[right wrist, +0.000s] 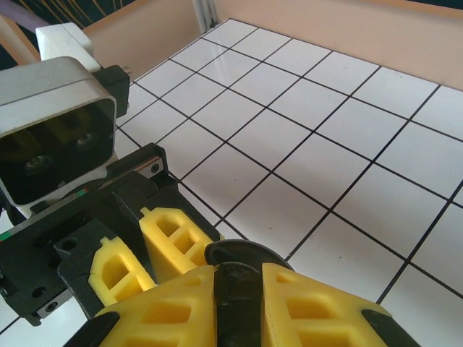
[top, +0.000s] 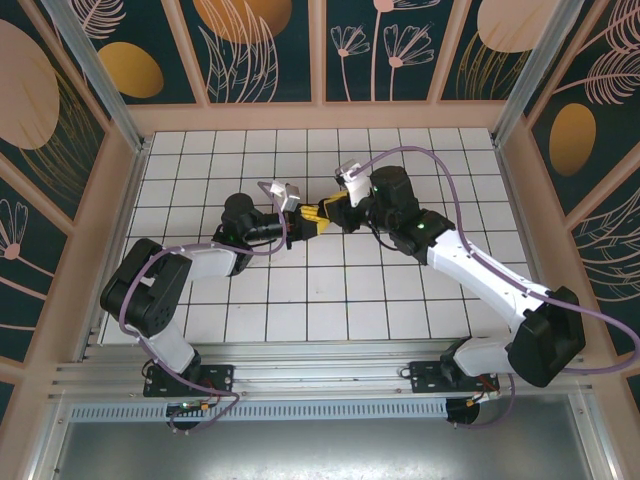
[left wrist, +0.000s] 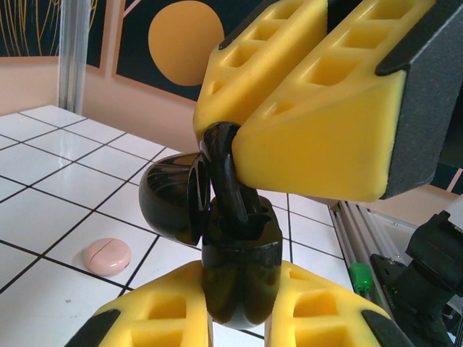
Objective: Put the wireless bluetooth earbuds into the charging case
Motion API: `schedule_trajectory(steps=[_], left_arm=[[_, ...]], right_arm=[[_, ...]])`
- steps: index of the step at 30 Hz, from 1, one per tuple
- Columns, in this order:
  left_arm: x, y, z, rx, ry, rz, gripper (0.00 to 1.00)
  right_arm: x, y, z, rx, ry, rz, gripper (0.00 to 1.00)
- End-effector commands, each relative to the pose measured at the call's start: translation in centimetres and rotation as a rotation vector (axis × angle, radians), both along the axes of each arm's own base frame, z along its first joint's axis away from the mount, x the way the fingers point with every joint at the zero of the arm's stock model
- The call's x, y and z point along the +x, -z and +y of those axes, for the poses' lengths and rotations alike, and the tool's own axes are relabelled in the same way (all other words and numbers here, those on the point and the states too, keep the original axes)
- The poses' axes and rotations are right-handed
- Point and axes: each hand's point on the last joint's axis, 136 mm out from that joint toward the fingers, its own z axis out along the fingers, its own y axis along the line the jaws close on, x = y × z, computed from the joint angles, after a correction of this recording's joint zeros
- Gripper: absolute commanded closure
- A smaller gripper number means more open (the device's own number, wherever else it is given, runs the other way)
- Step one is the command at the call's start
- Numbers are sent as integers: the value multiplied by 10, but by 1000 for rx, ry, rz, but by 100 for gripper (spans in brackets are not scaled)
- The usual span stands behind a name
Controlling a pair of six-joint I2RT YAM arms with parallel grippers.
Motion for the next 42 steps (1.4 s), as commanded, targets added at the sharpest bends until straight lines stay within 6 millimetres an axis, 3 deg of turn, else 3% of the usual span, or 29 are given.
schedule_trajectory(steps=[1, 32, 42], left_arm=[[-4, -34, 3, -58, -7, -141, 91], [-3, -20, 5, 10, -31, -162, 92], [-2, -23, 5, 9, -36, -162, 92]], right_arm=[[-16, 5, -2, -45, -44, 13, 80], [-8, -29, -8, -54, -7, -81, 79], [-8, -20, -11, -100, 6, -78, 79]])
